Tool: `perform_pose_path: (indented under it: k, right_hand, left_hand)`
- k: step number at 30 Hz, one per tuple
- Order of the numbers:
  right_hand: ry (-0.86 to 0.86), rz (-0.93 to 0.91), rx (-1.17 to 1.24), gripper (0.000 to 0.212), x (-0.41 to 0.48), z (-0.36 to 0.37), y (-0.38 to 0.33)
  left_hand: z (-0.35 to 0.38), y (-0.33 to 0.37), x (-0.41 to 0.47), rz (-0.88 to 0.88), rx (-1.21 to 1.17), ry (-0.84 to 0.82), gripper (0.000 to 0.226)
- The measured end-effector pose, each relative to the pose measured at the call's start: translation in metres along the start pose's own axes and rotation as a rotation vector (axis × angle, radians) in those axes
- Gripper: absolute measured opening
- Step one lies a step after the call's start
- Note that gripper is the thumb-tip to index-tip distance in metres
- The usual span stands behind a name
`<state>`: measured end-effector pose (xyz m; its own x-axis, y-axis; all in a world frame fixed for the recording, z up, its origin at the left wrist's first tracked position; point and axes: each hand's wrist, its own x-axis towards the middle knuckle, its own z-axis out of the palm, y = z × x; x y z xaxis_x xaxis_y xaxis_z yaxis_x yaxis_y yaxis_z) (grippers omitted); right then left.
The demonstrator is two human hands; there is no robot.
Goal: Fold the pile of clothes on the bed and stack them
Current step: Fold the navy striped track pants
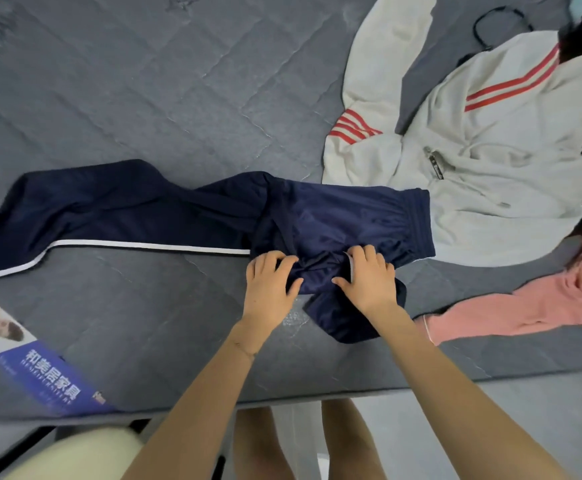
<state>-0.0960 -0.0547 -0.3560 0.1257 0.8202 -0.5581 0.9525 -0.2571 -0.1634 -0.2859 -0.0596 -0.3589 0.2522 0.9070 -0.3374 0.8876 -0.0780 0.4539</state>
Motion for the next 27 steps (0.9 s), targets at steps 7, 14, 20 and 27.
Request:
perform_pose_path:
  k: [7,14,20,27]
  right_hand:
    - [-0.182,0.136,0.274,0.029,0.004,-0.017,-0.003]
    - [-0.412,0.02,1.055,0.027,0.012,-0.051,-0.104]
    - [-0.087,-0.269,0.67,0.013,0.035,-0.048,-0.185]
    - [-0.354,-0.506,0.481,0.032,0.045,-0.018,-0.299]
  left_hand:
    - [-0.008,0.014,-0.005,-0.202,-0.291,-0.074,0.026]
    - [-0.046,-0.009,0.0,-0.322,-1.11,-0.227,0.019]
    - [-0.118,-0.099,-0.005,-0.36,-0.999,0.005,0.025]
    - [-0.195,-0.232,-0.024,-0.343,-0.813,0.043,0.016]
